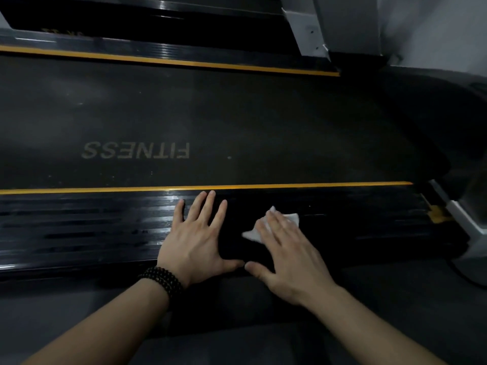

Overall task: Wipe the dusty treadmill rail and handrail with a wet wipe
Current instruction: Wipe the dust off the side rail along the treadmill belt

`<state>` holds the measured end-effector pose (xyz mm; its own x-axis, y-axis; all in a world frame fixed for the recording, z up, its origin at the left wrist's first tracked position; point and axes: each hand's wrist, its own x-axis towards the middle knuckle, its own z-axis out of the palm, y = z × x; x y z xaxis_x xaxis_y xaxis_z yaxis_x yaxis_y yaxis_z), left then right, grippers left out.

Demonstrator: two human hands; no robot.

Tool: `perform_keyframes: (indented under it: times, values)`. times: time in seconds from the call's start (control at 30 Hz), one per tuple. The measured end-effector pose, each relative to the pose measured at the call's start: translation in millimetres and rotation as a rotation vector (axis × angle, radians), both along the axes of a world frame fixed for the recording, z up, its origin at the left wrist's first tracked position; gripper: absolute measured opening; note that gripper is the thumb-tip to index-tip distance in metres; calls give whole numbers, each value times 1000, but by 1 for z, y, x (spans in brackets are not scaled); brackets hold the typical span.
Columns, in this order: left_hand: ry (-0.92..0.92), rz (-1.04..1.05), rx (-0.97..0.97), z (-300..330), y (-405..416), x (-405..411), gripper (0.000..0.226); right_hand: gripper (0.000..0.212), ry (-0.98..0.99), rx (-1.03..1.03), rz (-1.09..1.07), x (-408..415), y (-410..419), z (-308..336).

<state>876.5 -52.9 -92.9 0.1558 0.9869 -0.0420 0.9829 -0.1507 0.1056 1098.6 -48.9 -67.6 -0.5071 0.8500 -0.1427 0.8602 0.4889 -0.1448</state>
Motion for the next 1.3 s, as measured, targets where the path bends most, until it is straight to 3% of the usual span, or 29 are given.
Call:
perform_keyframes:
  times: [0.1,0.23,0.43,0.77,1.0,1.17,1.3]
  values:
    - [5,-8,10,-3,0,-1,128,87,-29,26,98,15,-19,-6]
    - [17,-9,-15,0,0,-1,128,96,-56,104,19,26,-7,-6]
    - [41,7,-79,10,1,4,129,89,45,40,34,22,-11,-5]
    - [-5,-25,-45,17,34,81,134,87,209,87,-148,63,34,25]
    - [-21,-29,-70,8,34,82,131,70,103,-137,-157,12,87,9]
    - [-49,-60,-70,5,35,81,125,65,112,-141,-1,3,69,8]
    - [-4,-42,-84,8,36,81,128,74,-2,-99,-41,36,60,4]
